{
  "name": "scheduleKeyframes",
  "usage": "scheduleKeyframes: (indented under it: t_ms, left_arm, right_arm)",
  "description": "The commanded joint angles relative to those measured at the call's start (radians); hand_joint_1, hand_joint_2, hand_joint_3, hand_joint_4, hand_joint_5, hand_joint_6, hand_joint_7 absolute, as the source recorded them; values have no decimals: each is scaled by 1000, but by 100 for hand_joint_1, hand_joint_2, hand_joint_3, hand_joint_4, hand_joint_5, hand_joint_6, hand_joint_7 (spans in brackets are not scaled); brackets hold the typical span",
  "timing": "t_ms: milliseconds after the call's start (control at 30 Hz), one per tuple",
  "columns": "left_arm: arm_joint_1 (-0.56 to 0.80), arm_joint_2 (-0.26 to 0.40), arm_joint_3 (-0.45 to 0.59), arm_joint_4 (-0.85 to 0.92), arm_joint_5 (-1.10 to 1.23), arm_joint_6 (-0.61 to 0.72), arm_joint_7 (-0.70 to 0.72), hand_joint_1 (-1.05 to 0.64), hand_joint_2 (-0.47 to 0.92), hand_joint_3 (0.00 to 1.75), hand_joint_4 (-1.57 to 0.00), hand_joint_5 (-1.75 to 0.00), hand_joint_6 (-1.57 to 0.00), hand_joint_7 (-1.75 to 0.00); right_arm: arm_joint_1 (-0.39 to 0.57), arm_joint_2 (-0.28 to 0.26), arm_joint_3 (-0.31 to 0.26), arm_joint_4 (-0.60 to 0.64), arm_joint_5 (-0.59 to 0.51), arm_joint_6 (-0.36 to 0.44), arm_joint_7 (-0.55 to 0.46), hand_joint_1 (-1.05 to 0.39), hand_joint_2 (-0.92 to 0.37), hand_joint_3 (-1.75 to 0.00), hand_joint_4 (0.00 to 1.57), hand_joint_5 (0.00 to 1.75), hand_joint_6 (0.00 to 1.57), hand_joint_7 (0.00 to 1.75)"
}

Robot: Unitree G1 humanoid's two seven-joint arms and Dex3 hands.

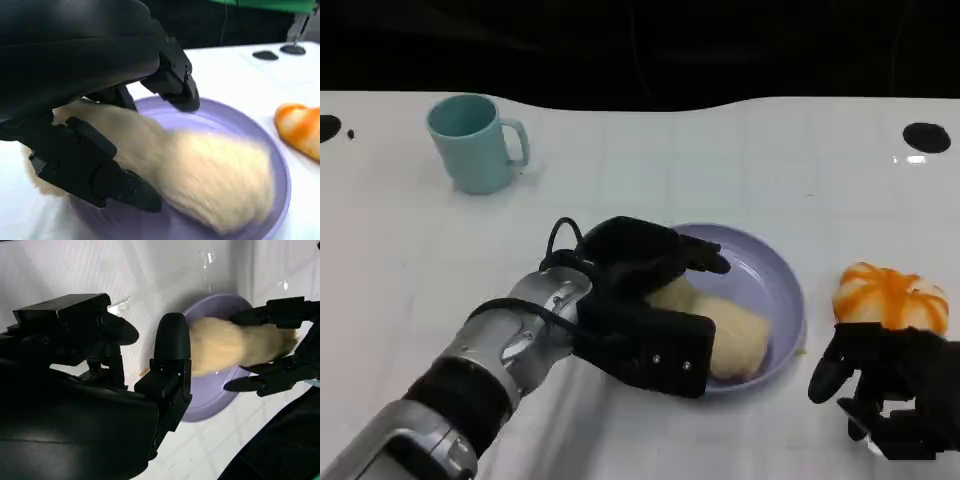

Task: Grasp the towel on the left side of the plate with the left hand and place it into the plate.

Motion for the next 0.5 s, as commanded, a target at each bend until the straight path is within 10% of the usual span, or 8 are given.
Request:
scheduleKeyframes:
  t_ms: [33,500]
  left_arm:
    - [-21,40,-28,-30,45,11,-29,-87,92,2,-9,-12,-5,0]
    - [175,125,172,-395,-229,121,-282,-85,92,9,-12,-18,-13,-6]
  right_arm:
    - [-3,-17,-11,-7,7,10,8,8,-81,-70,58,156,61,130]
    - [1,-18,-13,-10,8,-1,7,10,-79,-72,59,157,61,131]
